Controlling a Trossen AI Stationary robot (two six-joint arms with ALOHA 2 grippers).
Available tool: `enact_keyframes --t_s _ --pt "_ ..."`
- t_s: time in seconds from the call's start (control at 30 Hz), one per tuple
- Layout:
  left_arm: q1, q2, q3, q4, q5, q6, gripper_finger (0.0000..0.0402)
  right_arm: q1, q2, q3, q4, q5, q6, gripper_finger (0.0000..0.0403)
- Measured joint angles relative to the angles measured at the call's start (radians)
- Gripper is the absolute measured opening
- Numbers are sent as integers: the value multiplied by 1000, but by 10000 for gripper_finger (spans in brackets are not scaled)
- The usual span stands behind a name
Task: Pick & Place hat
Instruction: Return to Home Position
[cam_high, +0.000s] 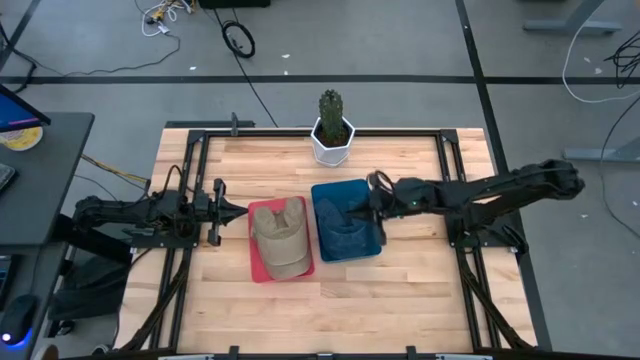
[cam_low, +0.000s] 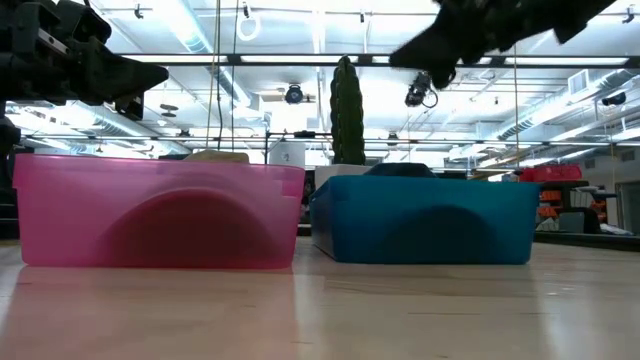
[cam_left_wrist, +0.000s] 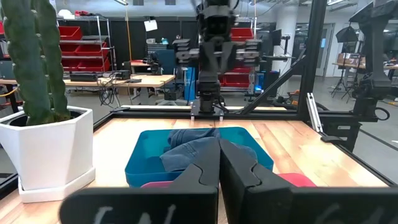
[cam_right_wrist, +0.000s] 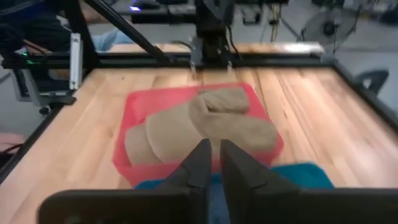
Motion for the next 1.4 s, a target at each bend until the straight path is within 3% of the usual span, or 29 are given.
enact_keyframes --t_s 0.13,0.5,0.97,1.27,1.4 --pt "0 0 0 0 0 0 3 44 -41 0 1 51 -41 36" --pt "0 0 0 0 0 0 3 23 -285 0 -184 54 -30 36" --pt "0 0 0 0 0 0 3 24 -323 1 -137 50 -9 36" --pt "0 0 0 0 0 0 3 24 -437 -22 -112 -118 -8 36" --pt "0 0 0 0 0 0 3 24 -528 -93 -84 -118 -12 36"
